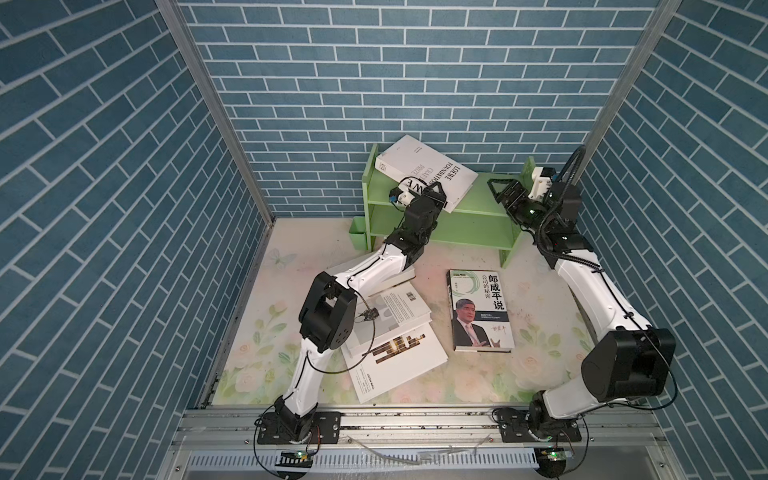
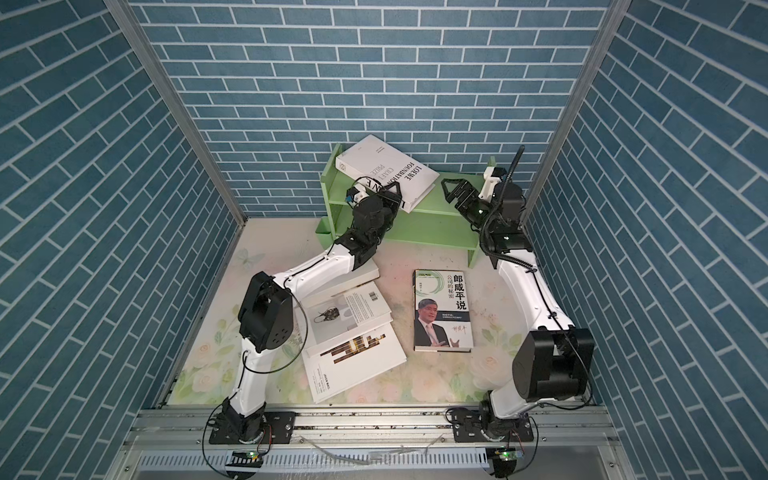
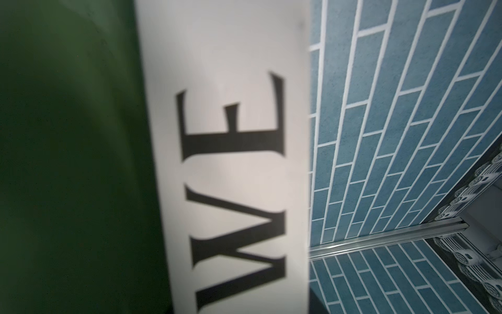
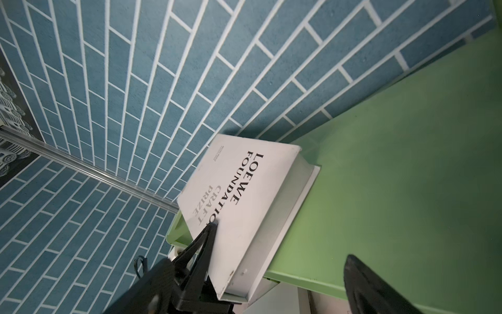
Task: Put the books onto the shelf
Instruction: 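Lower the LOEWE book onto the shelf's top tier with both grippers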
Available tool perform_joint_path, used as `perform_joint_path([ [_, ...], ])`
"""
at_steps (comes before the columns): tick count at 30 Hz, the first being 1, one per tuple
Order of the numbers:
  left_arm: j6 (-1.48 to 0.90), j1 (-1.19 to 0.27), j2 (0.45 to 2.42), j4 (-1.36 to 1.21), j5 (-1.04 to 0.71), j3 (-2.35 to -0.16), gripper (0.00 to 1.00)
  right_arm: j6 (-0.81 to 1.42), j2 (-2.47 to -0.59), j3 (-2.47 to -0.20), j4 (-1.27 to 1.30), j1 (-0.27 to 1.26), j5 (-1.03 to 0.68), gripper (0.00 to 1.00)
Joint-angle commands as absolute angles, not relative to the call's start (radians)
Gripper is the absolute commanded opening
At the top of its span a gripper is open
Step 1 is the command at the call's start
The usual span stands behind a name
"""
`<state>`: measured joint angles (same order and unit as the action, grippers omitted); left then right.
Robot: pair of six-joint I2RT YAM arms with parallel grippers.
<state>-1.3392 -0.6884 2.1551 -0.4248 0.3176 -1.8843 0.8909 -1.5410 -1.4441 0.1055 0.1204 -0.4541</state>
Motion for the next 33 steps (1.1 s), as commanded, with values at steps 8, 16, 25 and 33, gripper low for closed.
perform_joint_path([
  [8, -1.289, -0.723, 2.087, -0.451, 0.356, -1.844, 0.88, 0.984, -1.602, -1.484, 0.222, 0.124, -0.549, 0.96],
  [16, -1.317, -0.730, 2.081, -0.331, 0.185, -1.902, 1.00, 0.979, -1.577, -1.478, 0.215, 0.124, -0.543, 0.96],
  [25, -1.339, -0.743, 2.086, -0.206, 0.001, -1.962, 1.00, 0.986, -1.551, -1.441, 0.215, 0.125, -0.535, 0.96],
  [33, -1.280, -0.744, 2.079, -0.049, -0.136, -2.022, 1.00, 0.989, -1.535, -1.398, 0.213, 0.125, -0.537, 0.96],
])
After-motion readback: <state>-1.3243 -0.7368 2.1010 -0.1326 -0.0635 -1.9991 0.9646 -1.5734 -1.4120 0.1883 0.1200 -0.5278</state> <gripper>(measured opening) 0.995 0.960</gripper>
